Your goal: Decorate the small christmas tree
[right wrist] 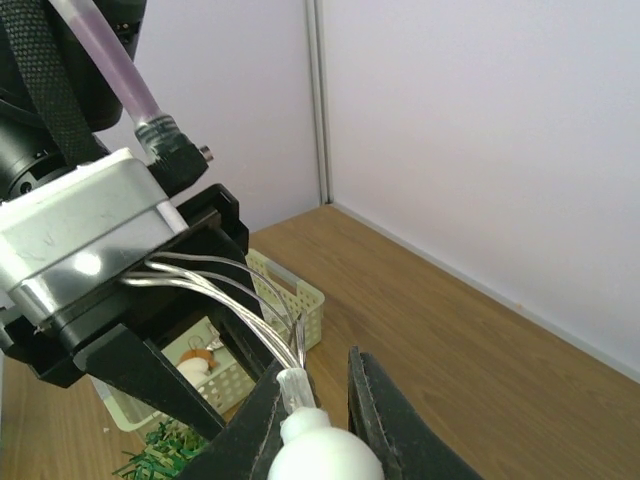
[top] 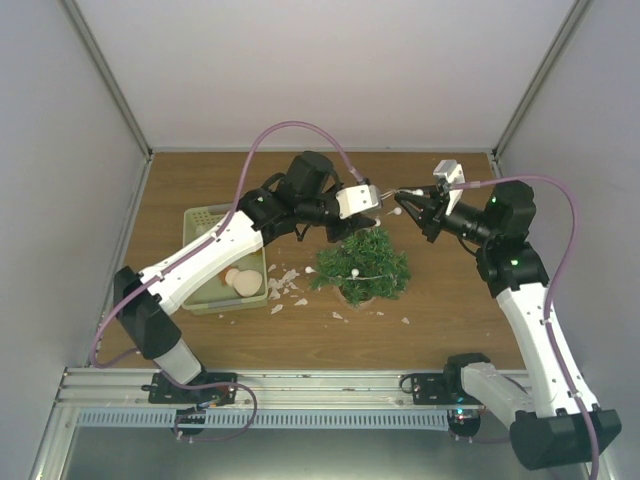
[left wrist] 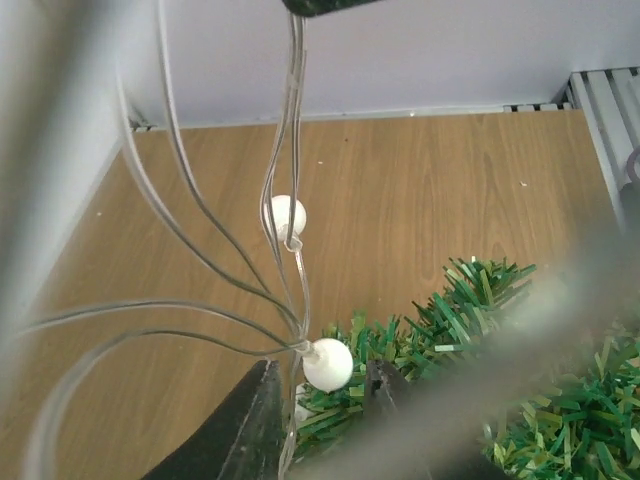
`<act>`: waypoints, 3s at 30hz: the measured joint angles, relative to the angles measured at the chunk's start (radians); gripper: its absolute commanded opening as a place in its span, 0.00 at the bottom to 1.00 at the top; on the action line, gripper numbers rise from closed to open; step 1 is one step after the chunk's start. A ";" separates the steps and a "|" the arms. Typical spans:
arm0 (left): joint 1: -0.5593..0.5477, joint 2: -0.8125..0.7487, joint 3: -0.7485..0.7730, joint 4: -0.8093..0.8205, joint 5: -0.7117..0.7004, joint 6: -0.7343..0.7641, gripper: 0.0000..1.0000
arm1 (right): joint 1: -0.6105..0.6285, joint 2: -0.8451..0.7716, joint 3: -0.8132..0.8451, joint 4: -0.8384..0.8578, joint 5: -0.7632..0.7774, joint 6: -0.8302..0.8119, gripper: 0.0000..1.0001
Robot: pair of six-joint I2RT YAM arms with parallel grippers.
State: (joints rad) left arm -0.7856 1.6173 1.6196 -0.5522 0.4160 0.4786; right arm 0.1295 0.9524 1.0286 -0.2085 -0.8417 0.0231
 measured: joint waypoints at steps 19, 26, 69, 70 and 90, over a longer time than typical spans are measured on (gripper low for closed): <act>0.000 0.051 0.078 -0.017 0.008 0.007 0.26 | 0.000 0.005 0.000 0.000 -0.006 0.000 0.01; 0.000 0.050 0.040 0.039 -0.018 0.003 0.25 | 0.000 0.006 0.003 -0.001 -0.008 0.000 0.01; 0.012 0.045 0.034 0.070 0.031 -0.020 0.46 | 0.000 0.018 0.019 -0.023 -0.013 -0.008 0.01; 0.014 0.050 0.034 0.070 0.031 -0.019 0.44 | 0.000 0.018 0.019 -0.023 -0.014 -0.008 0.00; 0.035 0.051 0.179 -0.007 0.029 -0.015 0.15 | 0.000 0.026 0.023 -0.040 -0.031 -0.025 0.01</act>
State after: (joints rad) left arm -0.7509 1.6684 1.7988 -0.5591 0.4450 0.4637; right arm 0.1295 0.9779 1.0512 -0.2481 -0.8726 -0.0017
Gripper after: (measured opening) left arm 0.158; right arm 0.147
